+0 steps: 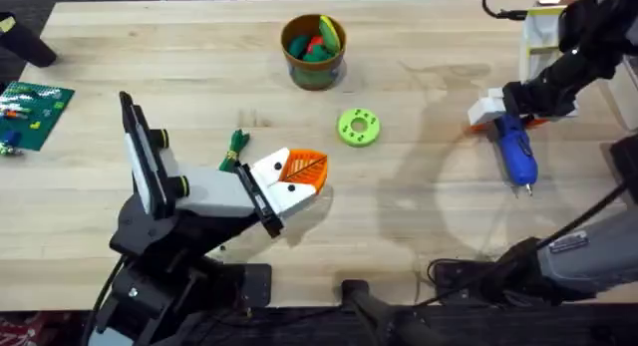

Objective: Pick up the gripper from the table and insert it into the empty holder that is missing its gripper. Then pick up a screw, insert it into the mounting hole, and use the screwdriver to tighten it. Finally, clean up the table by picking up the vegetable and placing it into the bucket.

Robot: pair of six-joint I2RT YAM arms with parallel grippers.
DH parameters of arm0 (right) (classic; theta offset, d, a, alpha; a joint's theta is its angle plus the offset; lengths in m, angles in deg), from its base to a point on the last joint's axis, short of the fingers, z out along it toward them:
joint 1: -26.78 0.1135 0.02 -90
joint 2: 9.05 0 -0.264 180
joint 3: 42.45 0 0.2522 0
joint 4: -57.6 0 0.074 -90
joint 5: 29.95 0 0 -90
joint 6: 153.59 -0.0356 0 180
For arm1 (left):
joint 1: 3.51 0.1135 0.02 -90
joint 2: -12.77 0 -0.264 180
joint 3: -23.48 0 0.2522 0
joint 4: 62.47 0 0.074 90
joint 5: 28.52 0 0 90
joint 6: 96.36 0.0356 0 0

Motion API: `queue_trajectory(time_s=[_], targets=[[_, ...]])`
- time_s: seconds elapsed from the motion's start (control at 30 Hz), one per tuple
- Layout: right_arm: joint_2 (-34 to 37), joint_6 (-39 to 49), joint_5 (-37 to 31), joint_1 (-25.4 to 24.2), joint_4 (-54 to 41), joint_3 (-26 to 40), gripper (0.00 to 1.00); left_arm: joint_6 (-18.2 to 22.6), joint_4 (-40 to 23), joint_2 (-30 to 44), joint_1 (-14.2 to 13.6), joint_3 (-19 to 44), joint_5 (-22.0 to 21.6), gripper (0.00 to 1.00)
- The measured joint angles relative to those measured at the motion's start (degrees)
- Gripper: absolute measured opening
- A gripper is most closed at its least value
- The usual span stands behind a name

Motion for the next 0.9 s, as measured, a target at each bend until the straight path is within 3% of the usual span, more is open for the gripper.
queue_trajectory(time_s=[0.33, 0.9], targets=[[-3.31, -0.04, 0.00, -0.87, -0.69, -0.43, 0.998, 0.00, 0.00, 0.00, 0.02, 0.00, 0.00, 0.015], [-0.82, -0.04, 0.00, -0.87, -0.55, -0.43, 0.998, 0.00, 0.00, 0.00, 0.00, 0.00, 0.00, 0.015]])
